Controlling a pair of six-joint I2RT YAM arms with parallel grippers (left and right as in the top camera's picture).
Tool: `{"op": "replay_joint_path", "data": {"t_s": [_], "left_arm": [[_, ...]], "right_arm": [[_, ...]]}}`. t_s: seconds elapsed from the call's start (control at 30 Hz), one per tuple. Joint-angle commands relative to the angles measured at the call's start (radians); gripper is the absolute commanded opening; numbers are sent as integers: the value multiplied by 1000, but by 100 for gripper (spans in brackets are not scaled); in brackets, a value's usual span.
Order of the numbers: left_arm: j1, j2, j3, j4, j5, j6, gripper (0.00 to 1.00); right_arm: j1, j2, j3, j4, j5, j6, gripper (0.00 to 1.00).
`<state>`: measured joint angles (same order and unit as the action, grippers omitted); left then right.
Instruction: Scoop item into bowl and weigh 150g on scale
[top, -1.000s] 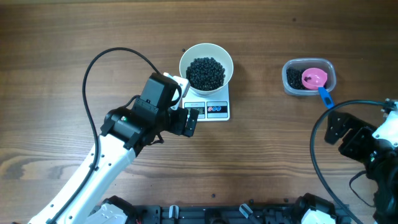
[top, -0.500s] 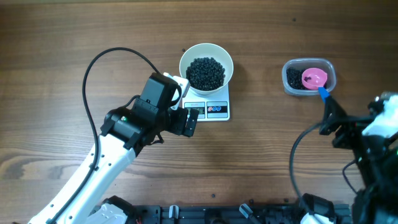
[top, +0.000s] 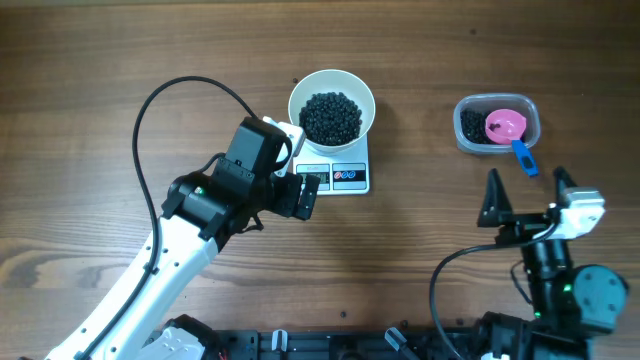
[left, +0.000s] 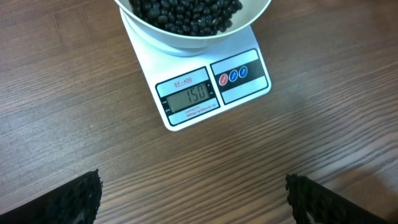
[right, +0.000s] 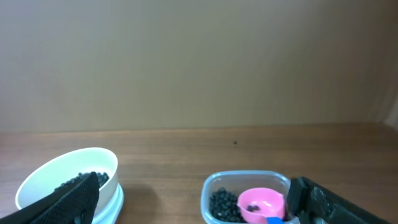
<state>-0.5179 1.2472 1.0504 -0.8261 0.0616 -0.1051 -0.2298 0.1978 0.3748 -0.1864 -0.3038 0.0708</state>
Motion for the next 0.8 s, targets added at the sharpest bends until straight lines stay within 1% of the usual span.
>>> {"op": "replay_joint_path", "data": {"t_s": [0.0, 0.27, 0.4, 0.63, 0.77], "left_arm": [[3, -7, 19, 0, 8, 23, 100], [3, -7, 19, 0, 8, 23, 100], [3, -7, 19, 0, 8, 23, 100], [3, -7, 19, 0, 8, 23, 100], [3, -7, 19, 0, 8, 23, 100]], "right_arm": [[38, -64, -114, 77, -7, 37, 100], [97, -191, -267, 215, 42, 34, 100], [129, -195, -305, 257, 58, 34, 100], [229, -195, -371, 357, 152, 34, 100], [246, -195, -370, 357, 159, 34, 100]]}}
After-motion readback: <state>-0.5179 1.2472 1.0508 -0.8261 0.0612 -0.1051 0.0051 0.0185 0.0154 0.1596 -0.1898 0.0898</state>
